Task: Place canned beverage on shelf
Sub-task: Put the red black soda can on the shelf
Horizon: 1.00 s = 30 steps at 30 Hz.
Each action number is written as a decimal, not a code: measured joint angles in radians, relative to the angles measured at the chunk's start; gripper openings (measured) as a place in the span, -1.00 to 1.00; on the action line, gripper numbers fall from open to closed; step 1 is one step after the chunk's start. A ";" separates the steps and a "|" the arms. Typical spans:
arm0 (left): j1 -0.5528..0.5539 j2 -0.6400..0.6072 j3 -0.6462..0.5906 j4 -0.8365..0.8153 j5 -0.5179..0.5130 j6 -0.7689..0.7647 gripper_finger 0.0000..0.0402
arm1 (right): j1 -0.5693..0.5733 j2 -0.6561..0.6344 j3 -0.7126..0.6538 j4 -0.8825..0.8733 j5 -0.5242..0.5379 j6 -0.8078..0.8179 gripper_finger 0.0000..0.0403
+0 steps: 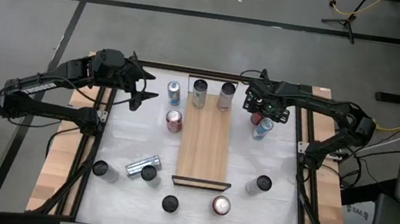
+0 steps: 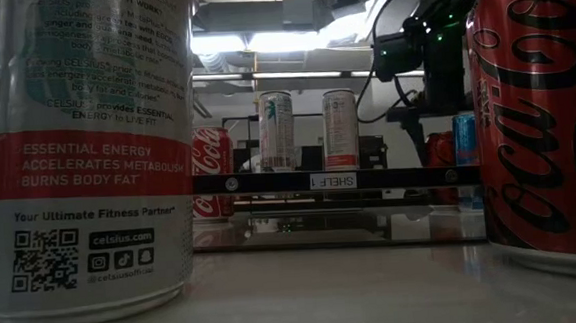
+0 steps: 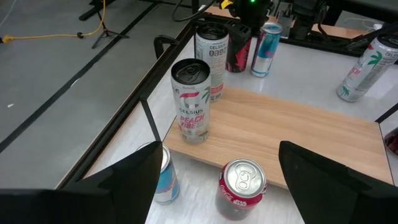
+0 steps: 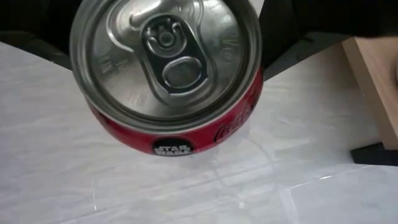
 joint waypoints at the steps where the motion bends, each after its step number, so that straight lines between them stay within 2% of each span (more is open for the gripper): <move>1: 0.000 0.000 0.000 0.000 0.000 0.000 0.56 | 0.000 0.000 0.000 -0.001 0.000 0.000 0.64; 8: 0.000 0.000 0.000 0.000 0.000 0.007 0.56 | 0.000 -0.002 0.000 -0.003 0.004 -0.006 0.37; 17: 0.000 0.000 0.000 0.000 0.000 0.008 0.56 | -0.001 -0.026 0.013 -0.032 -0.034 -0.101 0.42; 24: 0.000 0.000 0.000 0.000 0.000 0.008 0.56 | -0.001 -0.051 0.154 -0.210 -0.008 -0.254 0.38; 30: 0.000 0.000 0.000 0.000 0.000 0.008 0.56 | 0.004 -0.053 0.321 -0.350 -0.032 -0.378 0.42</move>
